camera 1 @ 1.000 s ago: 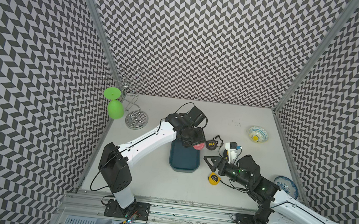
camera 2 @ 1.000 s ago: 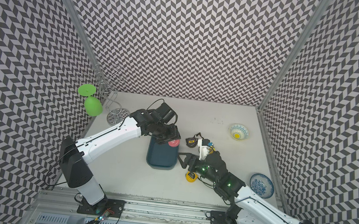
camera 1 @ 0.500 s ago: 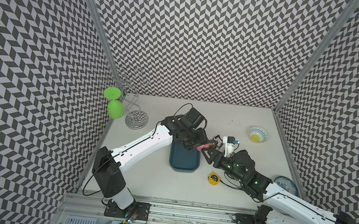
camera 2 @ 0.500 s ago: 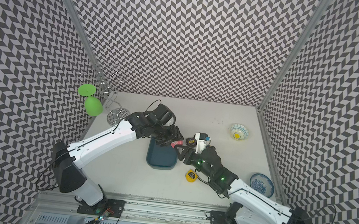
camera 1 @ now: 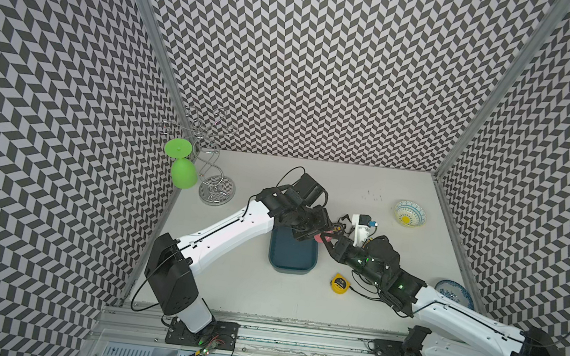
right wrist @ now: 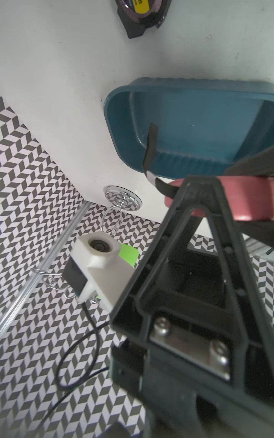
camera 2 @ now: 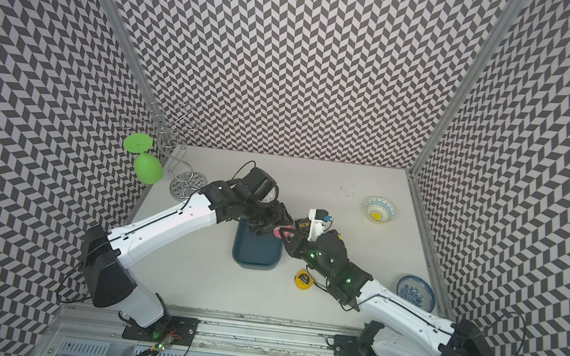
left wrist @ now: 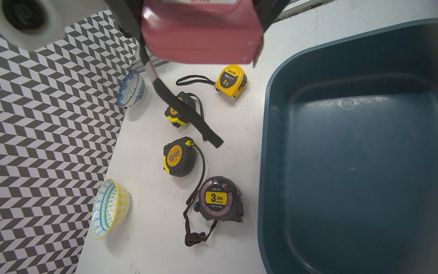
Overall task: Take the tape measure out of the storage box
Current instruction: Place the tape measure at the center of the board.
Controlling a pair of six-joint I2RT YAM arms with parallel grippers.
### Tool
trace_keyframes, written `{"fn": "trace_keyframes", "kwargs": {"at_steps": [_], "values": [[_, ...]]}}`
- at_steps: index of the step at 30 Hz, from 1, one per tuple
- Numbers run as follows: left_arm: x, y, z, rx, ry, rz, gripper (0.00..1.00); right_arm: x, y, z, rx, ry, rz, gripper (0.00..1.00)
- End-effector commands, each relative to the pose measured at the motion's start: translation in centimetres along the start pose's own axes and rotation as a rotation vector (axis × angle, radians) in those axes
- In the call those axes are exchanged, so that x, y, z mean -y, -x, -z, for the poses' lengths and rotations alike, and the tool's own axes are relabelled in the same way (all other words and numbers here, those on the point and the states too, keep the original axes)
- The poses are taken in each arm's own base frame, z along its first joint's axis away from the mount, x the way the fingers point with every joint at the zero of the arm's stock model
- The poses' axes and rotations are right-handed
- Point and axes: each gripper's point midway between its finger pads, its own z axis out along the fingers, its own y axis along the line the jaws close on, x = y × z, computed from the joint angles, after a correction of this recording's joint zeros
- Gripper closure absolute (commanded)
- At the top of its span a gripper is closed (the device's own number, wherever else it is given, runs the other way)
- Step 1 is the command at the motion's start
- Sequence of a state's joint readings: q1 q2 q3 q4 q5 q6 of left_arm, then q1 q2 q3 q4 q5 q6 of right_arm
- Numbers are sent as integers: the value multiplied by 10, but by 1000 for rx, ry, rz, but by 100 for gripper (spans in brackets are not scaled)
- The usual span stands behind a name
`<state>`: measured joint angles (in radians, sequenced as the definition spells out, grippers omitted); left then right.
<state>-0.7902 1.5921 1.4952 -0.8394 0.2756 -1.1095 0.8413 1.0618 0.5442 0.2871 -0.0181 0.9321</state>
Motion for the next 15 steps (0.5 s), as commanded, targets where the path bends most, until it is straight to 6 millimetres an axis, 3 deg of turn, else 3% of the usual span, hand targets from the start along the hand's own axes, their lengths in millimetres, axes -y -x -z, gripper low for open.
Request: {"fn": "trace_keyframes", "kwargs": {"at_steps": [1, 2, 4, 7, 9, 15], "values": [[16, -3, 17, 10, -77, -45, 100, -16, 13, 1, 50, 48, -3, 86], [15, -2, 16, 8, -75, -48, 92, -15, 12, 1, 48, 45, -5, 87], [13, -1, 14, 4, -71, -60, 58, -14, 12, 1, 48, 38, -8, 90], [8, 9, 17, 29, -49, -83, 28, -11, 16, 4, 65, 13, -11, 93], [2, 19, 23, 63, -24, -101, 1, -7, 18, 6, 78, -8, -14, 94], [-22, 49, 46, 166, 52, -147, 0, 6, 19, 13, 70, -53, -13, 94]]}}
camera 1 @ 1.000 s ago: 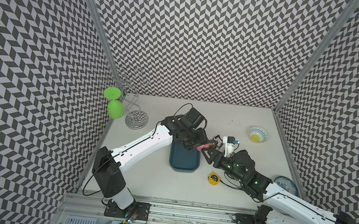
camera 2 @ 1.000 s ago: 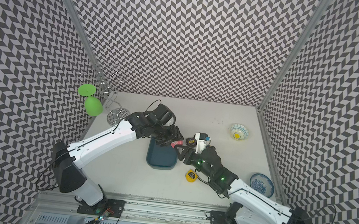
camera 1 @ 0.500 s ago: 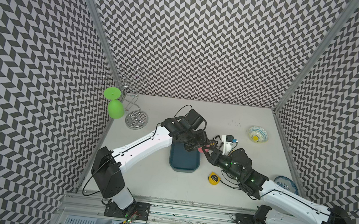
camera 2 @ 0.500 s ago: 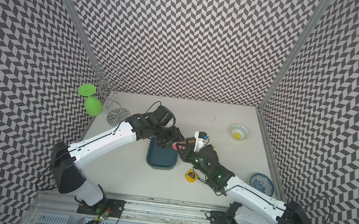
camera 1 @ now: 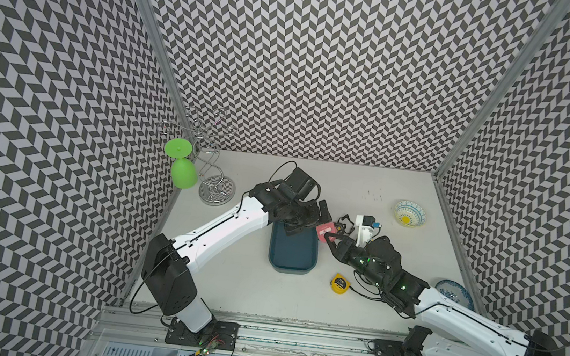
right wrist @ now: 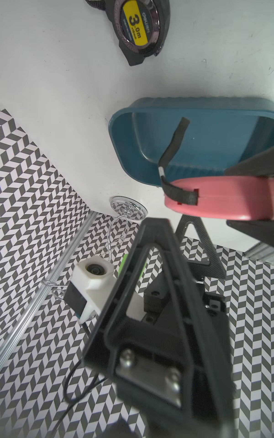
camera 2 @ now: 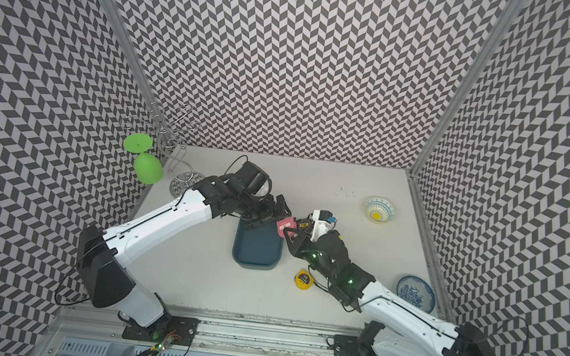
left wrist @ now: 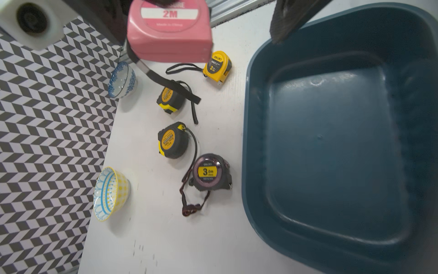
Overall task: Take the tape measure out of the storage box
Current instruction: Place the tape measure at the center of the board.
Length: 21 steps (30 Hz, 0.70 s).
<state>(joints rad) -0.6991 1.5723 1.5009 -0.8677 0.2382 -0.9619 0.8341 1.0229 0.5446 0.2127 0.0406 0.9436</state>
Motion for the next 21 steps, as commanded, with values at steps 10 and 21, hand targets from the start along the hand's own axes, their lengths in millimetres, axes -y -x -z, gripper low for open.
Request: {"fn": "trace_keyframes", "kwargs": {"at_steps": [10, 21], "values": [[-64, 18, 31, 121, 110, -56, 0, 46, 0, 0, -75, -56, -60, 94], [-92, 7, 25, 139, 127, -42, 0, 95, -42, -21, -345, -113, -59, 94]]}}
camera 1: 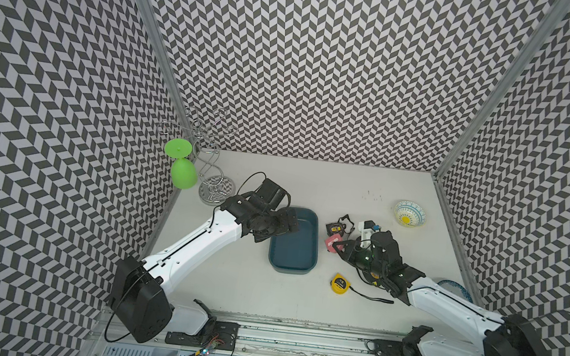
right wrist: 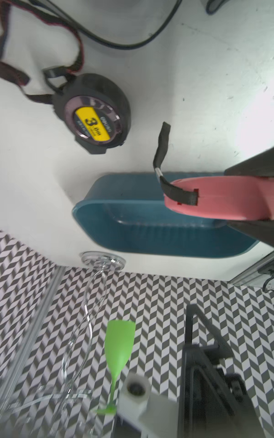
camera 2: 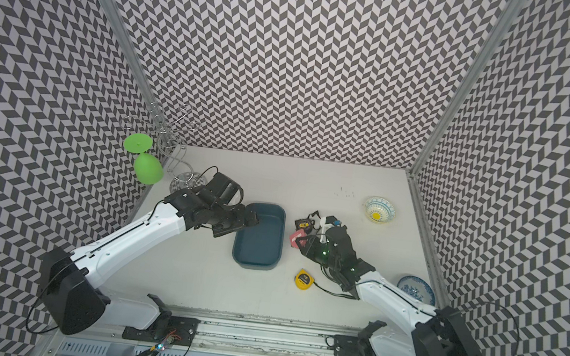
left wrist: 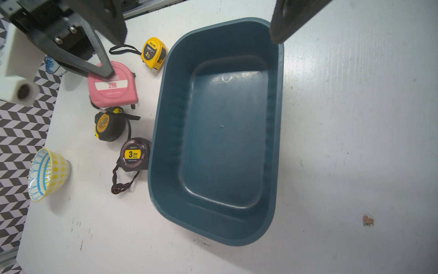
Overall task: Take the tape measure out of the storage box
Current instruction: Place the tape measure at the center of the board.
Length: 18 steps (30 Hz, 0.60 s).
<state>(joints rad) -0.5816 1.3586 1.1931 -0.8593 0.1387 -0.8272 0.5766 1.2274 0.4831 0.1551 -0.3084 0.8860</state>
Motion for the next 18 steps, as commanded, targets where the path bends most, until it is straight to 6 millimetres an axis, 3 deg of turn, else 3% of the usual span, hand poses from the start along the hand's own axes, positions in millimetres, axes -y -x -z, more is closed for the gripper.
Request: {"fn": "trace_keyframes", "kwargs": {"at_steps": [1, 13, 18], "values": [[3, 9, 5, 53, -27, -16, 0, -7, -11, -9, -90, 60, 42, 94], [0, 7, 6, 59, -31, -1, 0, 23, -24, -25, -144, -32, 11, 92], [-2, 5, 7, 60, -32, 6, 0, 30, -25, -25, -143, -65, 3, 78]]}}
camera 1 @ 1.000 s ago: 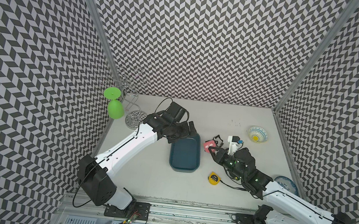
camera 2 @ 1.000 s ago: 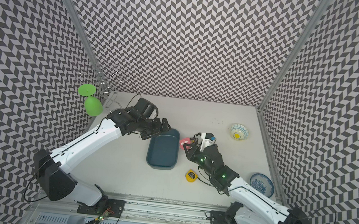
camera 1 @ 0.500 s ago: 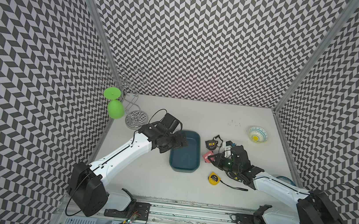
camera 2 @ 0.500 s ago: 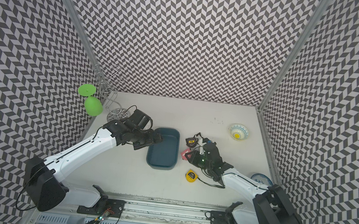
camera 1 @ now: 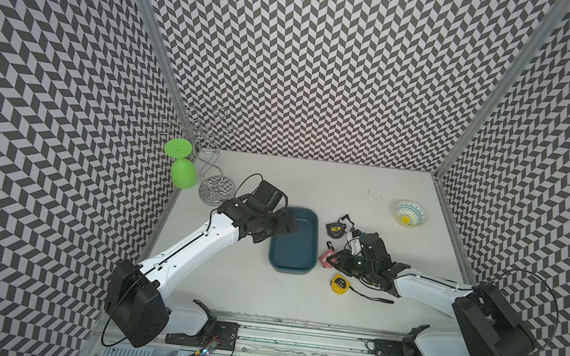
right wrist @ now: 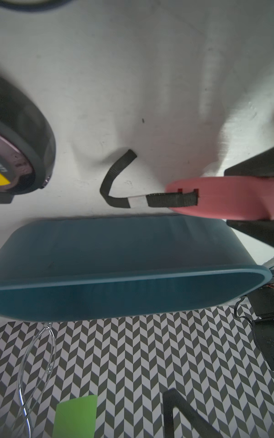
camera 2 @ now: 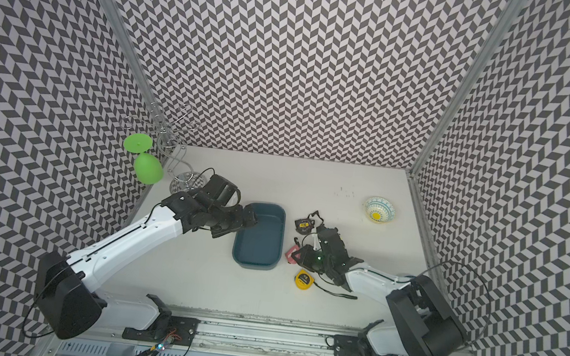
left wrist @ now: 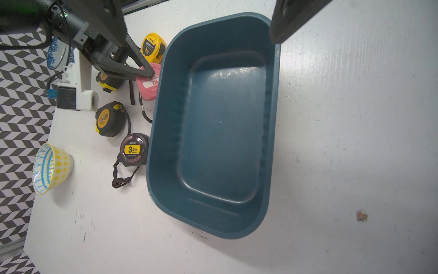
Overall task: Take the tape measure out of the storage box
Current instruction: Place the tape measure at the center of the board.
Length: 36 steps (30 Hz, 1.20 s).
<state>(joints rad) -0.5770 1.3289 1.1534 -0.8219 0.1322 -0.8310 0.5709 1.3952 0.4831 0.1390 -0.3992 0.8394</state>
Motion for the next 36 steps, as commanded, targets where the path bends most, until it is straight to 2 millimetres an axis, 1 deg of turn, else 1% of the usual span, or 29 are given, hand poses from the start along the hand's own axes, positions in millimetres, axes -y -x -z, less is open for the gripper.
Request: {"fn": "trace_keyframes", "kwargs": {"at_steps": [1, 3, 5, 7, 12, 17, 21, 24, 27, 29, 32, 36], "values": [[1, 5, 7, 35, -19, 2, 0, -7, 11, 1, 33, 9, 24, 76], [0, 4, 8, 37, -16, 0, 0, -4, 11, 2, 37, -11, 23, 68], [-1, 4, 9, 41, -14, -1, 0, -2, 12, 5, 41, -33, 24, 58], [-3, 3, 11, 46, -10, -8, 0, -2, 13, 8, 47, -44, 29, 52], [-8, 4, 15, 69, -4, -23, 0, -5, 17, 19, 66, -77, 49, 45], [-11, 13, 26, 151, -25, -75, 0, -10, 26, 35, 103, -116, 87, 36], [-26, 21, 29, 213, 1, -113, 0, -16, 36, 50, 149, -148, 131, 27], [-41, 29, 28, 269, 33, -150, 0, -23, 47, 62, 205, -163, 177, 17], [-55, 43, 31, 376, 79, -204, 0, -30, 61, 76, 286, -179, 224, 2], [-63, 50, 33, 453, 108, -244, 0, -31, 73, 84, 351, -201, 257, 0], [-69, 59, 37, 557, 107, -309, 0, -32, 92, 97, 439, -232, 308, 0], [-82, 71, 34, 631, 154, -372, 0, -20, 122, 114, 533, -287, 333, 0]]}}
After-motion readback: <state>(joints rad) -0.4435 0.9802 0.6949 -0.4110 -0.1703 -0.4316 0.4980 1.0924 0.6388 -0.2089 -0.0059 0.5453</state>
